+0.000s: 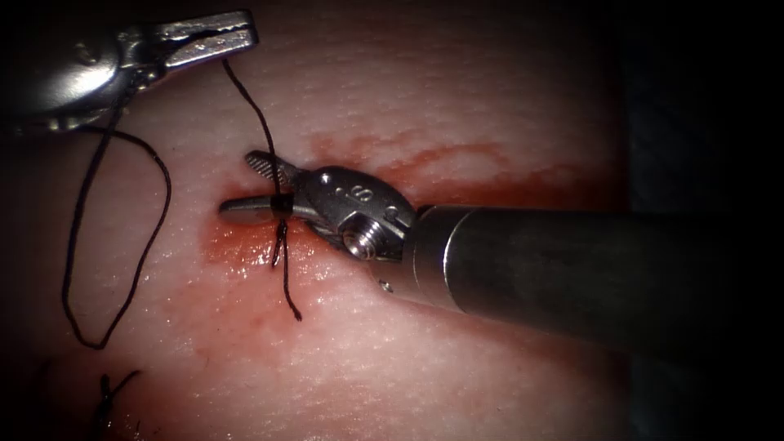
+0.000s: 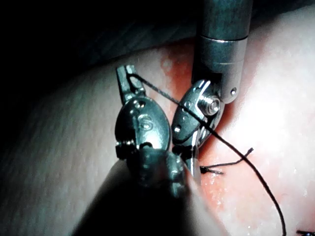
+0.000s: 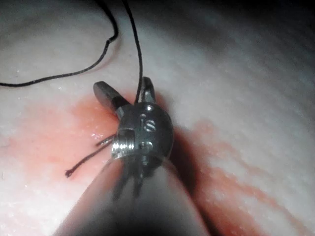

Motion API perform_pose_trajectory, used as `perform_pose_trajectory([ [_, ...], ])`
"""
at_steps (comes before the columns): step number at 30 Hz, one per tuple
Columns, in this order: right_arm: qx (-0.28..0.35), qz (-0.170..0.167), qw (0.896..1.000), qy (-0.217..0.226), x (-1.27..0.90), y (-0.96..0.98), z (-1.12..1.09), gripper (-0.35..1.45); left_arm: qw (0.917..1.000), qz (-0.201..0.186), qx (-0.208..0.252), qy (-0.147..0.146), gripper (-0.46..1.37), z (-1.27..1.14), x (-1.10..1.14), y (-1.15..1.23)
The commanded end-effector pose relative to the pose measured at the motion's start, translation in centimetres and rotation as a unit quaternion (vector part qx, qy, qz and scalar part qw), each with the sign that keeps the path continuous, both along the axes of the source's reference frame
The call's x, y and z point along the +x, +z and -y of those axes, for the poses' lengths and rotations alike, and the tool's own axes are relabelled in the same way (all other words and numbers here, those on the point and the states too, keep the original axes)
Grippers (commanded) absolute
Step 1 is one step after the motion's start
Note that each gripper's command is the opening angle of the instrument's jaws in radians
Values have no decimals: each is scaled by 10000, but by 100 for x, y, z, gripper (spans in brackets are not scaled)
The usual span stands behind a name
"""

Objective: Wound Closure
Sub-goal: Cut the suture long leg with the right suture-cutter

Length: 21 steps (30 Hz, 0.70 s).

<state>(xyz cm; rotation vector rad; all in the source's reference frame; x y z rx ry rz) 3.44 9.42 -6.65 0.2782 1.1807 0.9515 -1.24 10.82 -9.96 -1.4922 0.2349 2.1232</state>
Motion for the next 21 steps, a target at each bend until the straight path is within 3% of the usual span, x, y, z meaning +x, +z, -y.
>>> perform_pose_trajectory([
  [1, -6, -16, 10000, -20, 0, 0, 0, 118, 10000, 20, 1, 53, -35, 0, 0, 0],
  [21, -70, -85, 9999, -24, 22, 10, -2, 116, 9999, 130, -19, 56, -35, -4, -7, -10],
])
